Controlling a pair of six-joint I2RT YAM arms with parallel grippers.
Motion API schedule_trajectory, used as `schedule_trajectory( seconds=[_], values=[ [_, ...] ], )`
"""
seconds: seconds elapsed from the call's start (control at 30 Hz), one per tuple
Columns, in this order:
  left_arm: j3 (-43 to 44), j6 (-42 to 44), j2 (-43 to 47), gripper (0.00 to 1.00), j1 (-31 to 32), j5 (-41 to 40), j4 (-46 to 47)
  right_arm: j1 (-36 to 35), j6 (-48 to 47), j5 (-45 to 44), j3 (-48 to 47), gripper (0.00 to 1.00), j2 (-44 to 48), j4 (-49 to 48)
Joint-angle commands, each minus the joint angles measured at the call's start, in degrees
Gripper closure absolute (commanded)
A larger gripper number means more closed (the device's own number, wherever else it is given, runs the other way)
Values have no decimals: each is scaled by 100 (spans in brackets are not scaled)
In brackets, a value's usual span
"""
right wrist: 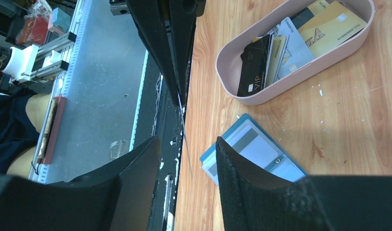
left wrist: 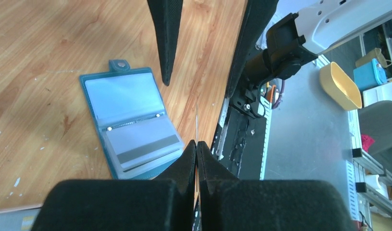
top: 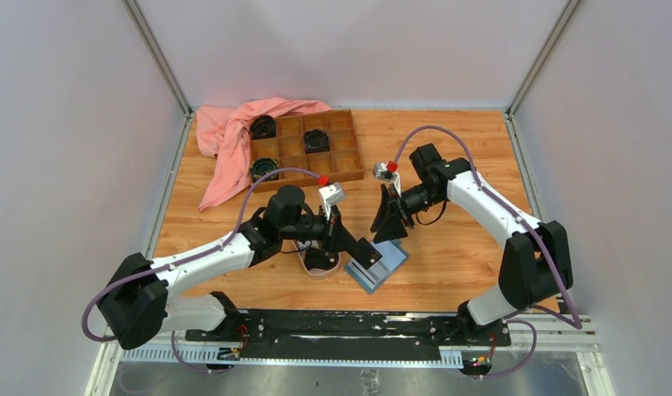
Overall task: Put the credit cards into the card holder
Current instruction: Insert the credit card into the card holder.
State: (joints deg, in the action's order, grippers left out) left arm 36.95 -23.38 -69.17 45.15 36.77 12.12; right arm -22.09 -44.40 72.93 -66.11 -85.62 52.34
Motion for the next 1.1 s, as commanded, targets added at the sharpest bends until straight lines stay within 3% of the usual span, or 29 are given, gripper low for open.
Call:
schedule_trajectory(
  seconds=[0.0,0.4,0.63,0.83,0.9,0.93,1.07],
  values=[
    [69,-91,-106,100,69,-59,481,82,172,217,-74,50,-178,74],
    [21,-207,-262,100,82,-60,717,-84,292,527,-14,55,-297,23],
    [76,-267,-379,100,91,5,787,-264,279,486,-51,71,-351,22],
    [8,-327,-289,100,91,-113,868,-287,184,382,-30,99,-341,48],
    [-26,-355,-231,100,91,-250,880,-287,169,347,-17,100,-343,64],
    [-55,-371,-189,96,91,-347,880,-289,169,327,-2,100,-338,66],
    [-344,-453,194,60,91,-803,880,-209,224,271,117,100,-269,4]
  ],
)
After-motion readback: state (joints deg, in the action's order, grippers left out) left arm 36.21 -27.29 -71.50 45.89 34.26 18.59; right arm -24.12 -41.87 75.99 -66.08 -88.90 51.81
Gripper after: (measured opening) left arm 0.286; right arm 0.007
